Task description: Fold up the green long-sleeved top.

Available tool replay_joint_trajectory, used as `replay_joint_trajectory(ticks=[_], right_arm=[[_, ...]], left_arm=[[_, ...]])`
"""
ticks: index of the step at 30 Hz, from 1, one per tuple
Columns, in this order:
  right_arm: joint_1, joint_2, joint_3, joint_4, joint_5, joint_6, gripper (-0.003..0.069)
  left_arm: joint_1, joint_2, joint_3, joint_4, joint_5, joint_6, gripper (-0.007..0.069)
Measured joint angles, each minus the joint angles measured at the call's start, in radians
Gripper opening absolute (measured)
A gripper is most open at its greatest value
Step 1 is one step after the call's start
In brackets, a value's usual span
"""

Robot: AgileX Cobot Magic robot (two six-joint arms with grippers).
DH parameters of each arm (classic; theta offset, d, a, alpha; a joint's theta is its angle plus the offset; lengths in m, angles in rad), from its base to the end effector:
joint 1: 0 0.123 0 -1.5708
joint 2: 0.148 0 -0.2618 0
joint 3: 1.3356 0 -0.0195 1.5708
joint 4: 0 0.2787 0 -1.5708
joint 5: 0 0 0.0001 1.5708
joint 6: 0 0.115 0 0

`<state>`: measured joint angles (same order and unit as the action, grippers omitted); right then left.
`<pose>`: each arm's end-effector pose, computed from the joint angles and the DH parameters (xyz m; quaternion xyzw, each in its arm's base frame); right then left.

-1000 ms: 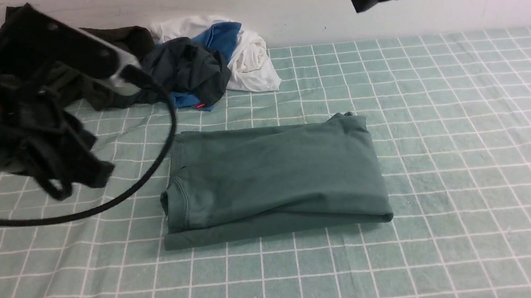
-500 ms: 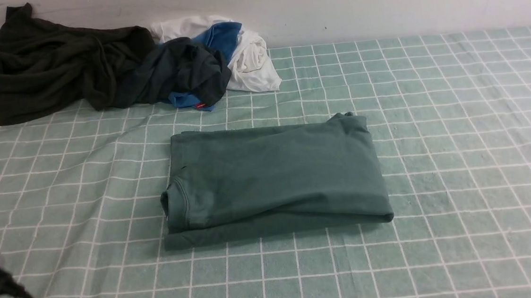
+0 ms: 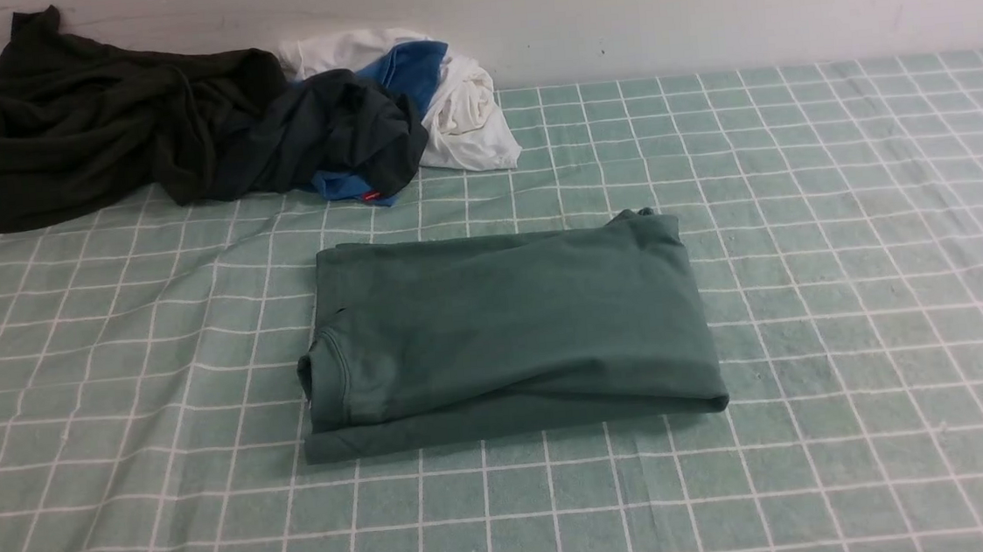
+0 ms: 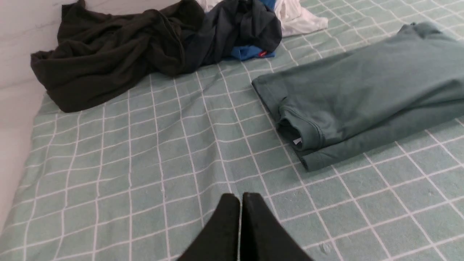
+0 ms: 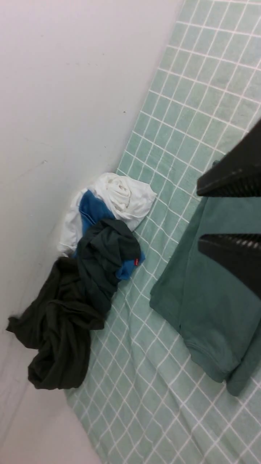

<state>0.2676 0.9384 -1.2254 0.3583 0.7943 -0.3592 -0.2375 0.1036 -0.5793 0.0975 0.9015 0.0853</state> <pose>0.2175 0.0895 0.4326 -0.2207 0.7963 0.1499 0.5428 0.0798 -0.0103 0.3155 0.1336 0.8042 0.0046 0.5792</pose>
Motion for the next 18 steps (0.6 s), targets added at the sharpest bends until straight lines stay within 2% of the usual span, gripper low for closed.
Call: replay_joint_trajectory(ticks=[11, 18], right_arm=[[0.000, -0.354, 0.240, -0.014, -0.133, -0.004, 0.0139], [0.000, -0.437, 0.285, -0.006, -0.137, -0.004, 0.0139]], left_arm=[[0.000, -0.014, 0.000, 0.000, 0.015, -0.001, -0.0003], [0.000, -0.014, 0.000, 0.000, 0.015, -0.001, -0.0003]])
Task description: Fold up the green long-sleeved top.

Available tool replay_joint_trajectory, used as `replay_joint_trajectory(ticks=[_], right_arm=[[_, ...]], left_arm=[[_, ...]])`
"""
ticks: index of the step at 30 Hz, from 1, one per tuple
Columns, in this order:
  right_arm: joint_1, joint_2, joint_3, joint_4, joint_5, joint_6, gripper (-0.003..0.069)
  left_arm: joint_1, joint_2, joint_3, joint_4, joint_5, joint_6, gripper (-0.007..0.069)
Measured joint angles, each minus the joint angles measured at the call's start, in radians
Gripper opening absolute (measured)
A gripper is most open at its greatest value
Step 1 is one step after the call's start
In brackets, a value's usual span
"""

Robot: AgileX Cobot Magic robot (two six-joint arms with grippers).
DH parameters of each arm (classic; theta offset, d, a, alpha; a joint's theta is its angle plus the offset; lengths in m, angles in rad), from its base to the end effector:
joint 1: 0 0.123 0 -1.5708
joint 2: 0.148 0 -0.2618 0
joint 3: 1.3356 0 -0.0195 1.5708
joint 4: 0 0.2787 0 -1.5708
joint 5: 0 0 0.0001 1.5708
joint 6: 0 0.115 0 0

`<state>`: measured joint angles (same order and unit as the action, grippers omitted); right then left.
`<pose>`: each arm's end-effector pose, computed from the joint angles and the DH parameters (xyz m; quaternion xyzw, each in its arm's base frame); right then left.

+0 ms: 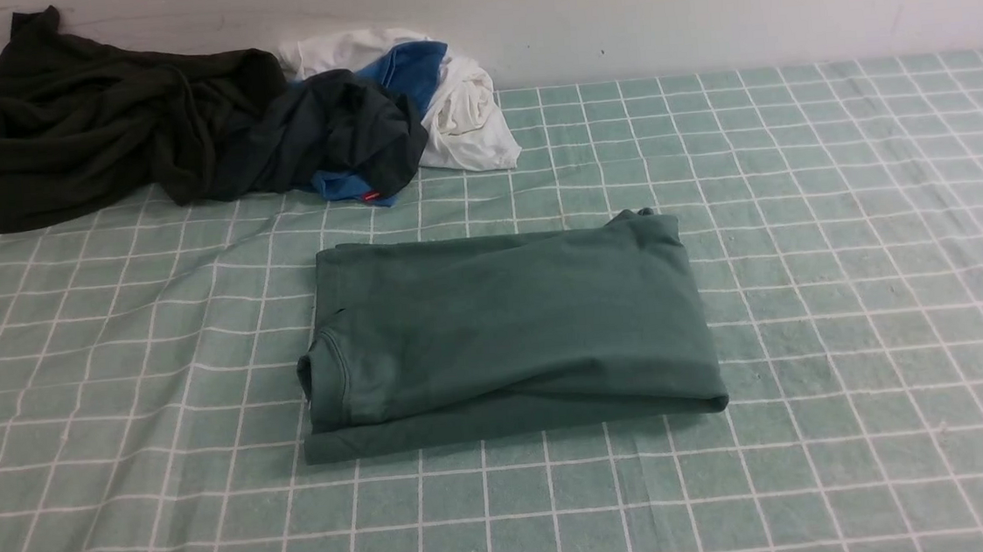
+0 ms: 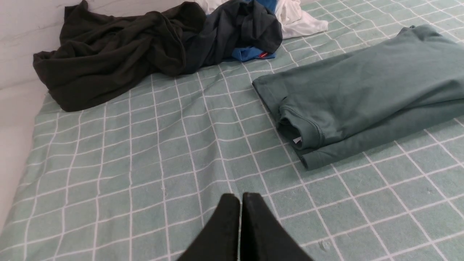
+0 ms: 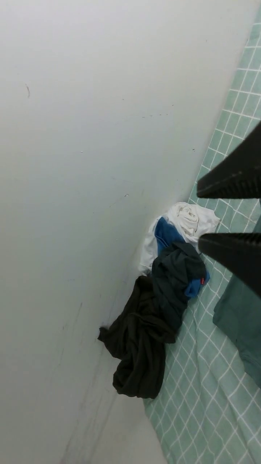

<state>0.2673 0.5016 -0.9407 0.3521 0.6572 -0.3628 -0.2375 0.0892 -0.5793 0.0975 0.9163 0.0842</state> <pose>0.1234 0.0589 0.4268 -0.1973 0.7142 0.1407 0.6566 0.0765 -0.0094 0.3150 0.1324 0.8045 0.0044 0.5790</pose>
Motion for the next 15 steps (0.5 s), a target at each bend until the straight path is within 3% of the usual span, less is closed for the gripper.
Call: replay_joint_trajectory(ticks=[15], right_arm=[[-0.001, -0.008, 0.005, -0.008, 0.057, 0.000, 0.0115]], left_arm=[[0.000, 0.000, 0.000, 0.000, 0.000, -0.002, -0.0003]])
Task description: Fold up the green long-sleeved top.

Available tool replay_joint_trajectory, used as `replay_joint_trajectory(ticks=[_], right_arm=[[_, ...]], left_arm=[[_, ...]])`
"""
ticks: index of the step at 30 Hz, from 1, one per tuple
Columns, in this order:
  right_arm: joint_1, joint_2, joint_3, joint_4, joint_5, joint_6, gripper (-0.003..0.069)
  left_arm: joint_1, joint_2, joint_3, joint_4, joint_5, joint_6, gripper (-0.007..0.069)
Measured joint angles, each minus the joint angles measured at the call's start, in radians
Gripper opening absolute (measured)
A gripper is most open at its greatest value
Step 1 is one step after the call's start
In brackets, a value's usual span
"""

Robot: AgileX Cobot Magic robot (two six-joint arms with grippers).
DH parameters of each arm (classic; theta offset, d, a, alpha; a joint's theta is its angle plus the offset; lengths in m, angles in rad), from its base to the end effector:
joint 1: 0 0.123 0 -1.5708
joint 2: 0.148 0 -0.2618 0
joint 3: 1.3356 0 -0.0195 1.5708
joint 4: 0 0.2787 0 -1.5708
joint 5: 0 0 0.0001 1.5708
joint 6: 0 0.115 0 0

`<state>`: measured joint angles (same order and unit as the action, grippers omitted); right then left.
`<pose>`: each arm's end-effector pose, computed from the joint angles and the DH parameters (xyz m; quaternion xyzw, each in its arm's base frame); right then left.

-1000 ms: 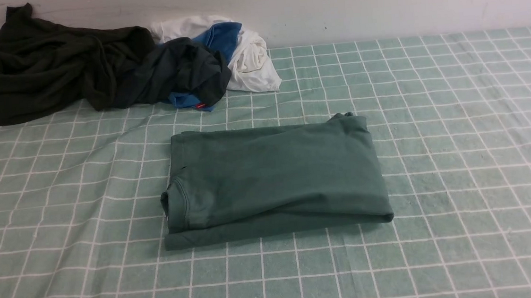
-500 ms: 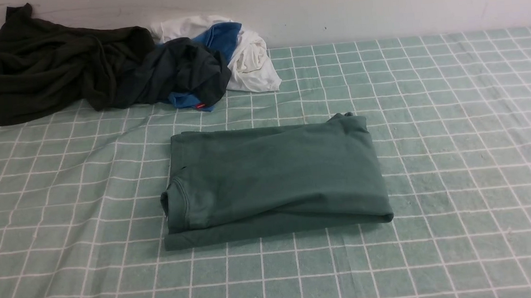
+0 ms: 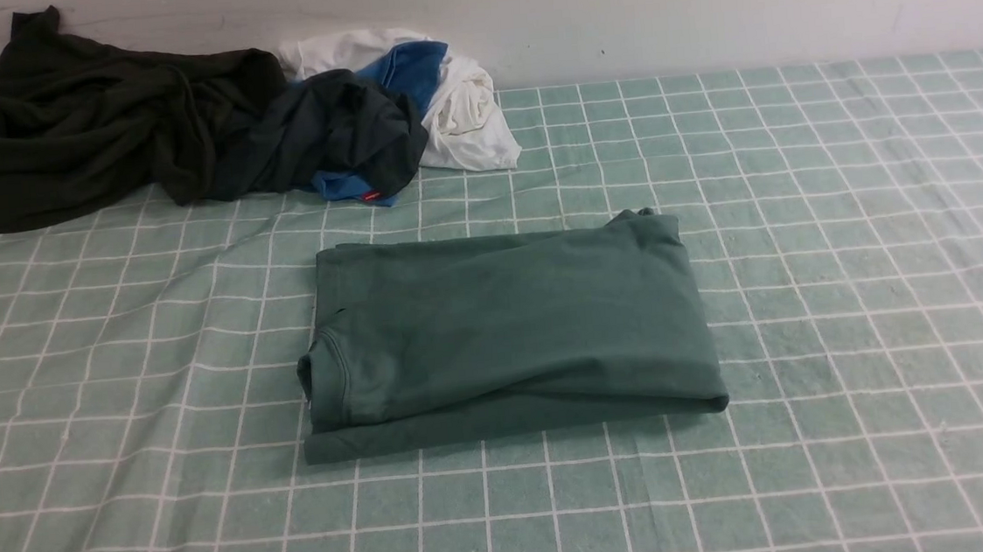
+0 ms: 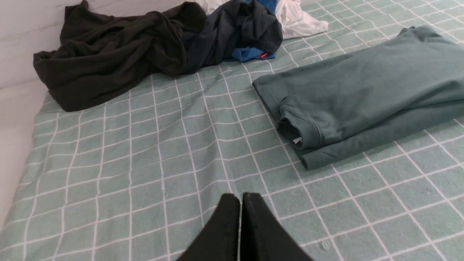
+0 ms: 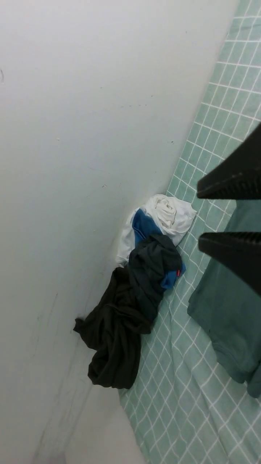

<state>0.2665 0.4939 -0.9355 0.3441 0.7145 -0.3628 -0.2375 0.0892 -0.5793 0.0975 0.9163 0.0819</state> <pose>0.1205 0.0593 0.4197 -0.2081 0.7297 0.1384 0.6365 0.0765 -0.0094 0.3150 0.1315 0.8046 0.0037 0.5790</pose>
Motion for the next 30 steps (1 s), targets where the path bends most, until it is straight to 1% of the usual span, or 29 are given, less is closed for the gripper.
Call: replay_joint_trajectory(ticks=[1, 2, 4, 5, 9, 12, 13, 14, 15, 16, 17, 22, 24, 25, 26, 30], right_arm=[[0.000, 0.000, 0.000, 0.000, -0.006, 0.000, 0.0097], [0.000, 0.000, 0.003, 0.000, -0.015, 0.000, 0.0053], [0.000, -0.001, 0.016, 0.000, -0.035, 0.000, 0.0022], [0.000, -0.006, 0.048, 0.000, -0.075, 0.000, 0.0002], [-0.002, -0.044, 0.206, -0.006, -0.263, 0.000, -0.0012], [-0.047, -0.117, 0.382, -0.041, -0.440, 0.037, -0.0013], [-0.052, -0.122, 0.394, -0.045, -0.450, 0.041, -0.0013], [-0.095, -0.177, 0.501, -0.076, -0.521, 0.094, -0.0014], [-0.127, -0.209, 0.557, -0.101, -0.544, 0.137, -0.0014], [-0.154, -0.234, 0.600, -0.132, -0.556, 0.186, -0.0014], [-0.200, -0.272, 0.660, -0.174, -0.561, 0.253, -0.0014], [-0.308, -0.421, 0.849, -0.363, -0.512, 0.505, -0.0014], [-0.318, -0.470, 0.900, -0.409, -0.482, 0.568, -0.0014], [-0.318, -0.474, 0.905, -0.412, -0.478, 0.573, -0.0014], [-0.319, -0.496, 0.941, -0.427, -0.460, 0.604, -0.0014], [-0.319, -0.504, 0.963, -0.425, -0.429, 0.618, -0.0014]], left_arm=[[0.000, 0.000, 0.000, 0.000, 0.000, 0.000, -0.0003], [0.000, 0.000, 0.000, 0.000, 0.000, 0.000, -0.0003], [0.000, 0.000, 0.000, 0.000, 0.000, 0.000, -0.0003], [0.000, 0.000, 0.000, 0.000, 0.000, 0.000, -0.0003], [0.000, 0.000, 0.000, 0.000, 0.000, 0.000, -0.0003], [0.000, 0.000, 0.000, 0.000, 0.000, 0.000, -0.0003], [0.000, 0.000, 0.000, 0.000, 0.000, 0.000, -0.0003], [0.000, 0.000, 0.000, 0.000, 0.000, 0.000, -0.0003], [0.000, 0.000, 0.000, 0.000, 0.000, 0.000, -0.0003], [0.000, 0.000, 0.000, 0.000, 0.000, 0.000, -0.0003], [0.000, 0.000, 0.000, 0.000, 0.000, 0.000, -0.0003], [0.000, 0.000, 0.000, 0.000, 0.000, 0.000, -0.0003], [0.000, 0.000, 0.000, 0.000, 0.000, 0.000, -0.0003], [0.000, 0.000, 0.000, 0.000, 0.000, 0.000, -0.0003], [0.000, 0.000, 0.000, 0.000, 0.000, 0.000, -0.0003], [0.000, -0.001, 0.000, 0.000, 0.000, 0.000, -0.0003]])
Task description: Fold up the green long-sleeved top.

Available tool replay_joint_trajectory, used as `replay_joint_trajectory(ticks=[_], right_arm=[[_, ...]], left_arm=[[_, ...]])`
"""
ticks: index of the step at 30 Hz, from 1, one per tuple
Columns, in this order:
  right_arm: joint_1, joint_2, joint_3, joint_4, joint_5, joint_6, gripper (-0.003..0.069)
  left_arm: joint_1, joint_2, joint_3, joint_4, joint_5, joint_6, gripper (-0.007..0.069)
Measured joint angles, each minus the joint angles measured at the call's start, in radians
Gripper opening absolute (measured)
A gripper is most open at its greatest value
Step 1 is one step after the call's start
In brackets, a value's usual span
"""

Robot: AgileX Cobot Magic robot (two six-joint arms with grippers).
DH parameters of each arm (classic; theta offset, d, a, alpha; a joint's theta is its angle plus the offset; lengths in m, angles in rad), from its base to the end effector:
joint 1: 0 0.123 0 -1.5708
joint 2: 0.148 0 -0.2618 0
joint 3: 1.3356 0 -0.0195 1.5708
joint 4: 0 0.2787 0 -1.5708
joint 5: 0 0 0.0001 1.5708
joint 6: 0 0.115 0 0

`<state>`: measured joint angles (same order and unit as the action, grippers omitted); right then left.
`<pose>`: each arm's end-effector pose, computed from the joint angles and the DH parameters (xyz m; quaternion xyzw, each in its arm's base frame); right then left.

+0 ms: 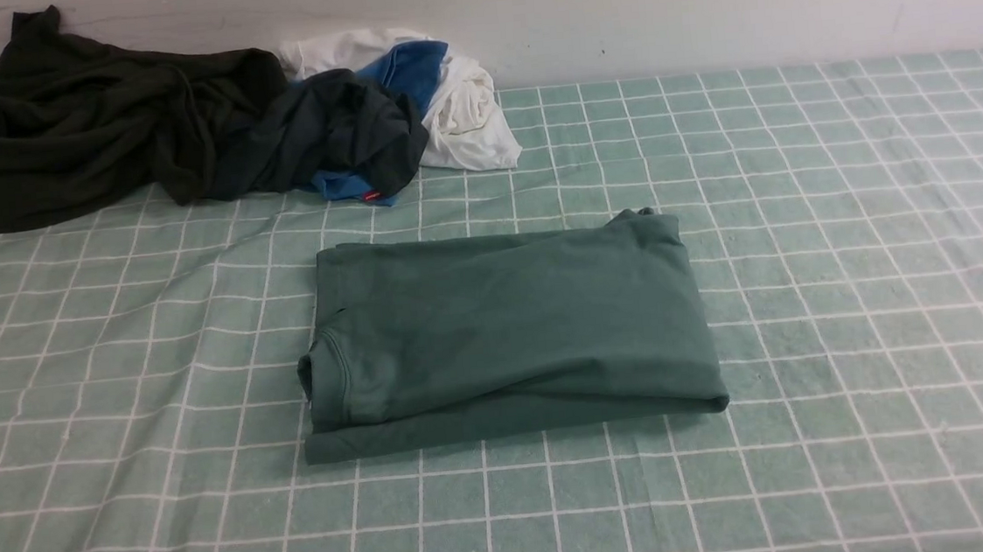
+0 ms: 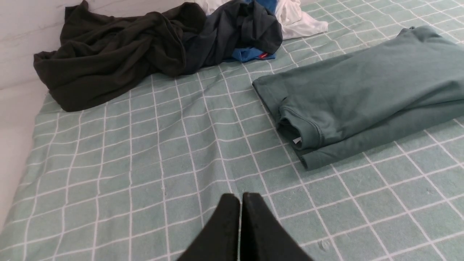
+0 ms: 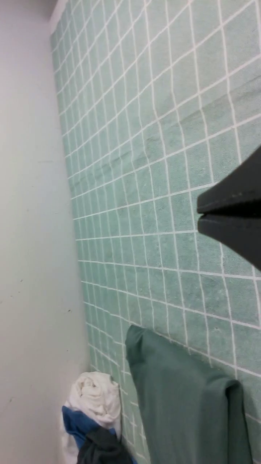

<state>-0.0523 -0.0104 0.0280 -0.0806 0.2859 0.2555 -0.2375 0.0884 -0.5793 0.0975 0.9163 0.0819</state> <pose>0.1293 -0.0094 0.1731 0.0966 0.7730 0.0306 0.6263 0.0764 -0.0094 0.3150 0.1314 0.8044 0.0037 0.5794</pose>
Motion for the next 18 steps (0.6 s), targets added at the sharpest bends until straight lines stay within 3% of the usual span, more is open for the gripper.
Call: replay_joint_trajectory(ticks=[18], right_arm=[[0.000, 0.000, -0.004, 0.001, 0.063, 0.000, -0.0014]], left_arm=[[0.000, -0.001, 0.000, 0.000, 0.000, 0.000, -0.0003]])
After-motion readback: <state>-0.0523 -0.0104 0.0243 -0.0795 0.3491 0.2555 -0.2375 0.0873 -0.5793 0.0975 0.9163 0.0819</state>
